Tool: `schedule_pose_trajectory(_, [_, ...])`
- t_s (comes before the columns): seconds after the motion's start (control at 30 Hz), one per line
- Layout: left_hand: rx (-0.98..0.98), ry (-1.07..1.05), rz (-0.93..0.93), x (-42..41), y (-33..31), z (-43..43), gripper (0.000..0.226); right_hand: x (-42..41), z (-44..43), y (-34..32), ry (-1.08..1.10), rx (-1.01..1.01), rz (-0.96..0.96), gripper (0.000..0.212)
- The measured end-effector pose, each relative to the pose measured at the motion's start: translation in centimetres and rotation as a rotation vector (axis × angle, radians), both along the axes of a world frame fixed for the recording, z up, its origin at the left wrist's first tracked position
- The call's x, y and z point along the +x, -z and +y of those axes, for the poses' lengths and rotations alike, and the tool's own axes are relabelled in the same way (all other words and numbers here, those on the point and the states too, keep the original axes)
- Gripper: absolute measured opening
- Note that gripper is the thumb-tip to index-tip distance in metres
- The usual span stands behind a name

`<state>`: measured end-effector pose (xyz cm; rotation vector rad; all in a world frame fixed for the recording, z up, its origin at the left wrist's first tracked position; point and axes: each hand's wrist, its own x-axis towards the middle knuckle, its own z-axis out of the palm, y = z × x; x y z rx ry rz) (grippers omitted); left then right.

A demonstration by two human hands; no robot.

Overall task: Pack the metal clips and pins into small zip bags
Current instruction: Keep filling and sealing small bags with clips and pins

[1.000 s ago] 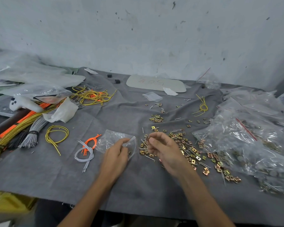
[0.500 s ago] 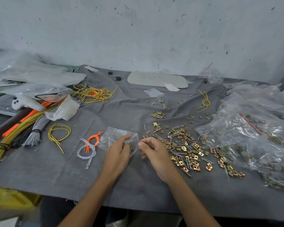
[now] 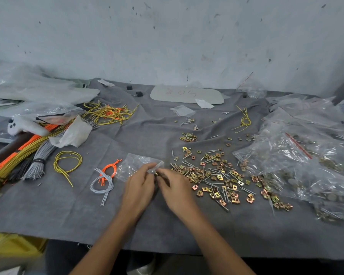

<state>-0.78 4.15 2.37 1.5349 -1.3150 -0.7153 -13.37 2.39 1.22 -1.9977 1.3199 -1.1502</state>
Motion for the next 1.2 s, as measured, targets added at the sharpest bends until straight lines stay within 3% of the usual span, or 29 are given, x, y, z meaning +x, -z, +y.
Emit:
schedule_pose_trajectory(0.27, [-0.058,0.006,0.043,0.24,-0.05,0.31,0.046,-0.49,0.39,-0.34,0.063,0.132,-0.227,0.006])
schedule_pose_trajectory(0.47, [-0.063,-0.012,0.11,0.13,0.02,0.27,0.044,-0.75,0.17,-0.35,0.077,0.232,-0.388,0.01])
schedule_pose_trajectory(1.2, [-0.075,0.029,0.118,0.0,0.55,-0.07,0.041,-0.33,0.52,0.5,-0.016,0.097,-0.203,0.011])
